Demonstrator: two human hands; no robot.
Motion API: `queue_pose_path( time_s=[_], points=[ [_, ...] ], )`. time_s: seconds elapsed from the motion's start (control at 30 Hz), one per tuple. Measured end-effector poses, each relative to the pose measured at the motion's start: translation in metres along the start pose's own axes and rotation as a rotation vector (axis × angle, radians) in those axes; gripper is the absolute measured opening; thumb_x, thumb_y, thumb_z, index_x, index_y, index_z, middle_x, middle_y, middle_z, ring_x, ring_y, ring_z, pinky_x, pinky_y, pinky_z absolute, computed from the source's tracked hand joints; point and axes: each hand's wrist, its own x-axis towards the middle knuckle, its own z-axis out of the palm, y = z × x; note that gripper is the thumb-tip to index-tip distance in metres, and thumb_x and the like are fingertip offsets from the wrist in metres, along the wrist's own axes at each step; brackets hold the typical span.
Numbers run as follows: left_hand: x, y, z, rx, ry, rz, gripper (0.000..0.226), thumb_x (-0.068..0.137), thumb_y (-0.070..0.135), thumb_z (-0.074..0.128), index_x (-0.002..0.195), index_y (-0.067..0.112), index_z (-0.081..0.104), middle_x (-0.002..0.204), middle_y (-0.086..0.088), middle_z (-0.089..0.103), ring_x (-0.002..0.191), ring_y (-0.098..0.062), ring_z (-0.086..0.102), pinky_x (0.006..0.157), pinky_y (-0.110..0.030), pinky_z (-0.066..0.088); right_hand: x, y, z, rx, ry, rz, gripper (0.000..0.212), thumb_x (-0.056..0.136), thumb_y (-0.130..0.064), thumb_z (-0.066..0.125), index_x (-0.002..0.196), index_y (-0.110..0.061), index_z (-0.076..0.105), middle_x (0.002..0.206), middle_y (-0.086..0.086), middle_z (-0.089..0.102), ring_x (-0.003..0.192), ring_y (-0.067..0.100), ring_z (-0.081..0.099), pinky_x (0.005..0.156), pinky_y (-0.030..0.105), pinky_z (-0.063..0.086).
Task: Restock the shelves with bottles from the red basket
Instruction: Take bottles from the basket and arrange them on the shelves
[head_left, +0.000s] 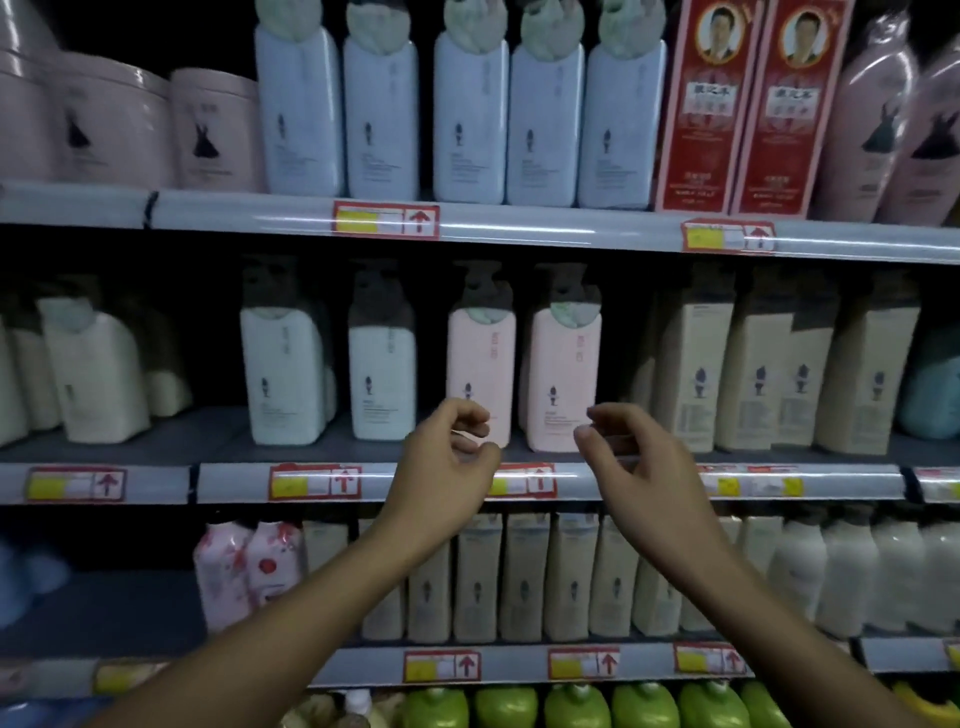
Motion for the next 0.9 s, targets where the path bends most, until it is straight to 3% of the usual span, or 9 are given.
queue_pose_path(
  time_s=[0.13,0.3,0.37,0.5,0.63,0.73,0.83,0.9],
  points=[
    [0.005,-0.022,-0.016,0.015,0.017,-0.005,0.023,0.087,0.010,0.065,0.106,0.024,0.062,0.098,0.008,0.065,0.085,-0.008,0.061,0.073,-0.016,0.052,0.006,-0.004,0.025,0.099,0.007,0.012,0.018,0.097,-0.034,0.059,0.114,-0.030,0.061,0.101,-0.019,0.064,0.091,-0.018,0.055,0.064,0.006,0.045],
    [0.006,-0.014,0.042,-0.052,-0.051,0.043,0.027,0.081,0.003,0.066,0.095,0.026,0.063,0.093,0.009,0.069,0.076,-0.008,0.062,0.073,-0.021,0.052,0.008,0.038,-0.006,0.090,0.284,0.078,0.005,0.096,-0.026,0.062,0.100,-0.028,0.064,0.094,-0.017,0.067,0.087,-0.013,0.060,0.067,0.000,0.042],
    [0.010,0.003,0.087,-0.103,-0.125,0.073,0.027,0.083,0.005,0.067,0.096,0.028,0.062,0.093,0.011,0.069,0.079,-0.010,0.063,0.075,-0.023,0.054,0.023,0.069,-0.044,0.060,0.405,0.148,0.004,0.096,-0.026,0.061,0.099,-0.026,0.065,0.093,-0.016,0.067,0.087,-0.006,0.062,0.069,0.004,0.043],
    [0.022,0.042,0.182,-0.194,-0.270,0.115,0.030,0.085,0.008,0.065,0.104,0.030,0.060,0.099,0.011,0.066,0.083,-0.007,0.063,0.075,-0.022,0.054,0.063,0.129,-0.116,-0.061,0.540,0.226,0.013,0.096,-0.028,0.060,0.105,-0.019,0.064,0.091,-0.012,0.066,0.086,-0.001,0.061,0.079,0.028,0.050],
    [0.043,0.071,0.254,-0.259,-0.320,0.158,0.032,0.078,0.019,0.060,0.108,0.027,0.060,0.104,0.006,0.065,0.090,-0.014,0.063,0.078,-0.027,0.055,0.106,0.168,-0.150,-0.167,0.551,0.219,0.022,0.093,-0.030,0.061,0.108,-0.015,0.065,0.096,0.000,0.068,0.085,0.015,0.064,0.078,0.035,0.052],
    [0.057,0.079,0.282,-0.235,-0.308,0.173,0.035,0.081,0.015,0.062,0.115,0.024,0.060,0.107,0.009,0.065,0.093,-0.008,0.063,0.084,-0.028,0.056,0.134,0.185,-0.161,-0.261,0.521,0.185,0.018,0.091,-0.032,0.063,0.102,-0.017,0.060,0.100,0.005,0.065,0.093,0.024,0.062,0.083,0.038,0.051],
    [0.063,0.080,0.296,-0.229,-0.289,0.171,0.034,0.087,0.009,0.063,0.116,0.026,0.059,0.109,0.012,0.063,0.095,-0.006,0.063,0.086,-0.028,0.056,0.160,0.190,-0.168,-0.333,0.475,0.135,0.034,0.091,-0.031,0.063,0.118,-0.010,0.059,0.115,0.008,0.060,0.107,0.027,0.058,0.090,0.034,0.046],
    [0.066,0.081,0.306,-0.199,-0.271,0.175,0.034,0.088,0.009,0.062,0.115,0.030,0.057,0.110,0.013,0.063,0.096,-0.005,0.063,0.086,-0.027,0.055,0.175,0.188,-0.171,-0.357,0.472,0.085,0.045,0.092,-0.034,0.061,0.130,-0.012,0.054,0.127,0.008,0.056,0.114,0.027,0.056,0.098,0.042,0.046]
  ],
)
